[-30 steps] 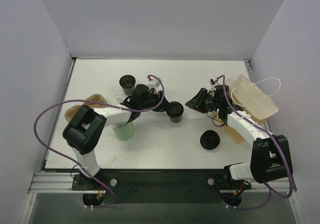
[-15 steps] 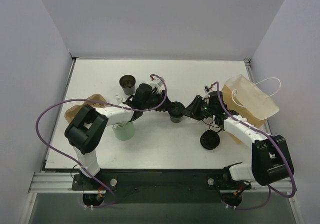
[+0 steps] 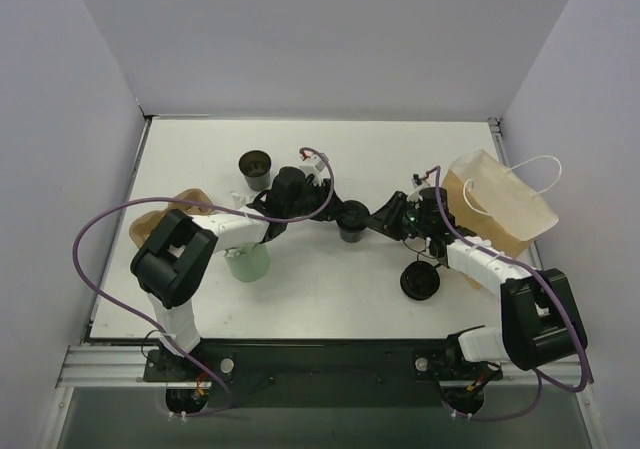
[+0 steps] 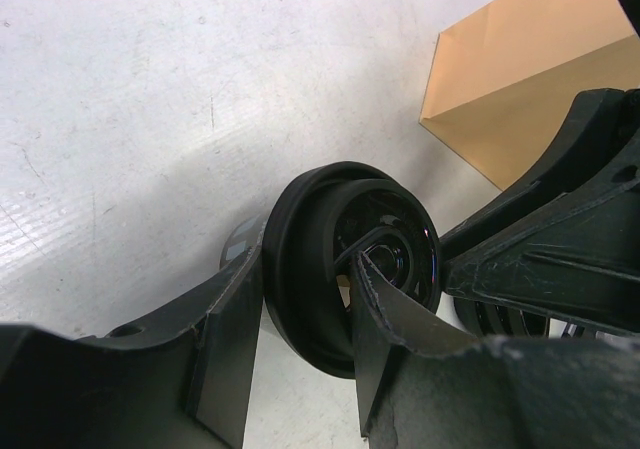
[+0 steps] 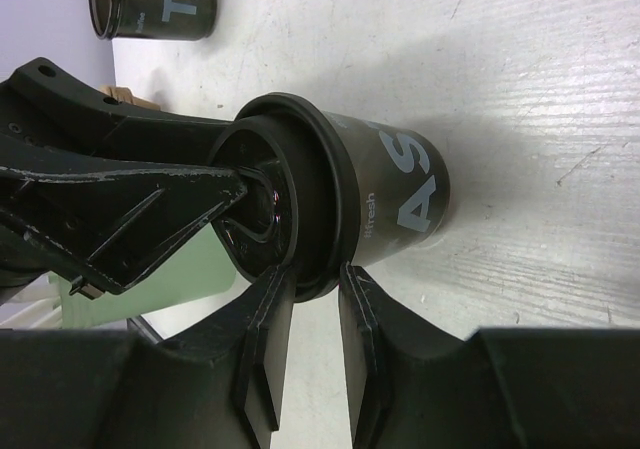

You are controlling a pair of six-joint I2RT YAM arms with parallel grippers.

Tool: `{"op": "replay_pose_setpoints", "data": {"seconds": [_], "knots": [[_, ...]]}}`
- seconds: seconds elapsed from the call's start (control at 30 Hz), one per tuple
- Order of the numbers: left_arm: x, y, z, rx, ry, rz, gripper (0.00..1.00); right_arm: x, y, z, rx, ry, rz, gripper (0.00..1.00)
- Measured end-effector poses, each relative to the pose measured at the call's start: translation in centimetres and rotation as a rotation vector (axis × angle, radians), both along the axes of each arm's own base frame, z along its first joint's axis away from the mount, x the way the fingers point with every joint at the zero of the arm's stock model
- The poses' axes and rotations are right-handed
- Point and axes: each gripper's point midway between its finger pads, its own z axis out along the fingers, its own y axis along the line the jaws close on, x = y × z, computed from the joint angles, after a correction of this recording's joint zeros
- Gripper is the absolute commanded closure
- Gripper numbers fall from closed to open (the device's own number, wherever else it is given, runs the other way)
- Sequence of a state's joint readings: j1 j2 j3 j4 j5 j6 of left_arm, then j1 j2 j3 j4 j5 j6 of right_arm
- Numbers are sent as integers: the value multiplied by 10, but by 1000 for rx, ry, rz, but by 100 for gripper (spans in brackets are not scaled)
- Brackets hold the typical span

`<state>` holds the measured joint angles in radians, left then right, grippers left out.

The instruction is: Pack the takeout coffee

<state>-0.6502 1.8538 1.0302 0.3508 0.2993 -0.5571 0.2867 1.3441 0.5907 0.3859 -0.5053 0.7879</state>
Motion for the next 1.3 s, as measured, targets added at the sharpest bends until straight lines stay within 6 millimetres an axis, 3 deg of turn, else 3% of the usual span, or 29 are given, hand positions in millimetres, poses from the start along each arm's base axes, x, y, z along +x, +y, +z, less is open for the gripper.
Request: {"op": "replay_pose_setpoints", "data": {"seconds": [0.7, 1.3], "knots": [[9, -1, -1, -13, -22, 28, 61, 6, -7, -15, 38, -14, -66, 78], [20, 3, -1, -18, -39, 73, 61, 18, -5, -20, 57, -81, -175, 88]]}}
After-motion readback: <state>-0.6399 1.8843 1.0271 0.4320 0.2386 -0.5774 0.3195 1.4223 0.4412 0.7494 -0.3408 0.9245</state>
